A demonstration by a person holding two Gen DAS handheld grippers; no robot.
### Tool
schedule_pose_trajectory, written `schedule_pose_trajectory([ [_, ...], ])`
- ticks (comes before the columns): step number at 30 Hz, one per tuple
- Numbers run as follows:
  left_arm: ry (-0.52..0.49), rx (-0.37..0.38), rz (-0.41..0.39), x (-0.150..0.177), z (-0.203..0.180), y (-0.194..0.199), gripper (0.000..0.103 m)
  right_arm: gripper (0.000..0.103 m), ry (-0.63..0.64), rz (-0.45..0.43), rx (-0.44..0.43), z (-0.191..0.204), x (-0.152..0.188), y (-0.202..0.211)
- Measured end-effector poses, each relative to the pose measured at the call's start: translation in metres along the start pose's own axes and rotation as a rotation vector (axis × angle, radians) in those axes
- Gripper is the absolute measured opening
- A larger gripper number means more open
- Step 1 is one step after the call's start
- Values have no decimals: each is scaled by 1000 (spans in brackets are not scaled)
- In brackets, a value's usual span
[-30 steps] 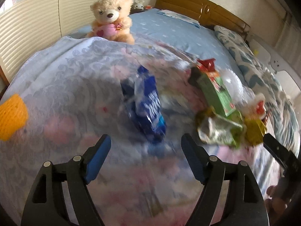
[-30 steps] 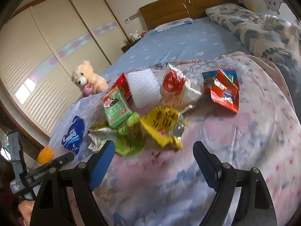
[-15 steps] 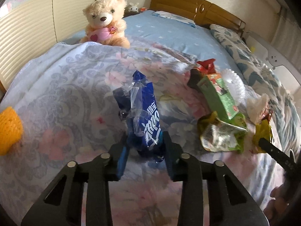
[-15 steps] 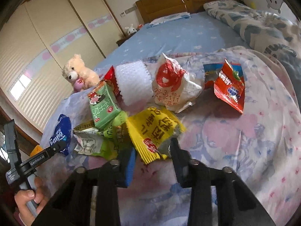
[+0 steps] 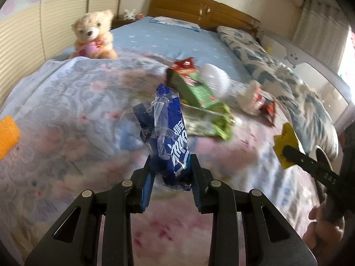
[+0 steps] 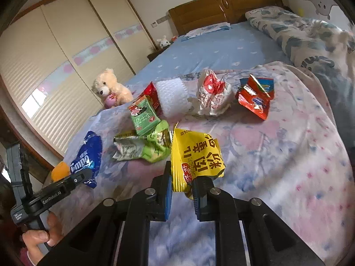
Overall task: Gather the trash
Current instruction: 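Grasp the blue snack bag with the left gripper while the right grasps the yellow snack bag, then carry the blue and yellow snack bags over the black bin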
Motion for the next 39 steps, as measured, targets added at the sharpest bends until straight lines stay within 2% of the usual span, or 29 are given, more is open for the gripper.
schedule_pose_trajectory([
  [16, -153, 137, 50, 35, -82, 13, 28, 15, -62, -88, 29, -31, 26, 81],
  [39, -346, 280, 130, 69, -187, 12, 28, 15, -186, -169, 165, -98, 62, 166],
])
Point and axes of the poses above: each gripper's, at about its wrist camera, not at the fingertips, and y roughly against the way its jaws point, z to its left, x to its underside, the point moved 1 cm from there along -y, roughly the way its jaws point, and after that the axes turned 8 degrees about y, right-handed, at the moved point
